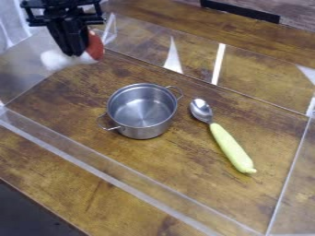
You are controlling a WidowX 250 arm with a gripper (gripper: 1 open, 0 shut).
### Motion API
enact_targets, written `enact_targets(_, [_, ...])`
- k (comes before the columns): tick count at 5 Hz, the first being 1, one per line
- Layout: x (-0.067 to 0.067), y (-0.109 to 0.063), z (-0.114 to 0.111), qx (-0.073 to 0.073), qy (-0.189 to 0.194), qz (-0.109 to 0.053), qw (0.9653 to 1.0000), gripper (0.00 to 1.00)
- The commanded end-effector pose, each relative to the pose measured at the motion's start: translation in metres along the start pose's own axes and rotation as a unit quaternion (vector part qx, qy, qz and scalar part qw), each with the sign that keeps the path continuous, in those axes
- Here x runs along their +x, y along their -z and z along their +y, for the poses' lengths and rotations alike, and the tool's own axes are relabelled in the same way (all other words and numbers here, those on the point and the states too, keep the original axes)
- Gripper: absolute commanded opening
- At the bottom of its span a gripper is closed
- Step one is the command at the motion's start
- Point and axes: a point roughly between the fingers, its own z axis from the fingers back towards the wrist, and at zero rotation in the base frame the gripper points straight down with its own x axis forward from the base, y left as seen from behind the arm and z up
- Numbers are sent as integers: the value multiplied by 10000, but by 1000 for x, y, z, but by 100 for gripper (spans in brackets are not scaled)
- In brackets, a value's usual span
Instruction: Remove the mushroom from the silver pot and put it on the table
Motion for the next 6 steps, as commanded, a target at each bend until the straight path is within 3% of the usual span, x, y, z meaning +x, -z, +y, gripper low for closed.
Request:
enact_targets(1, [12, -11, 6, 22, -54, -278, 9996, 0])
enact_targets(4, [12, -4, 15, -11, -185, -334, 9993, 0])
enact_targets(5, [16, -3, 3, -49, -146, -342, 9993, 0])
enact_targets(6, [9, -5, 10, -21, -574, -340, 9978, 0])
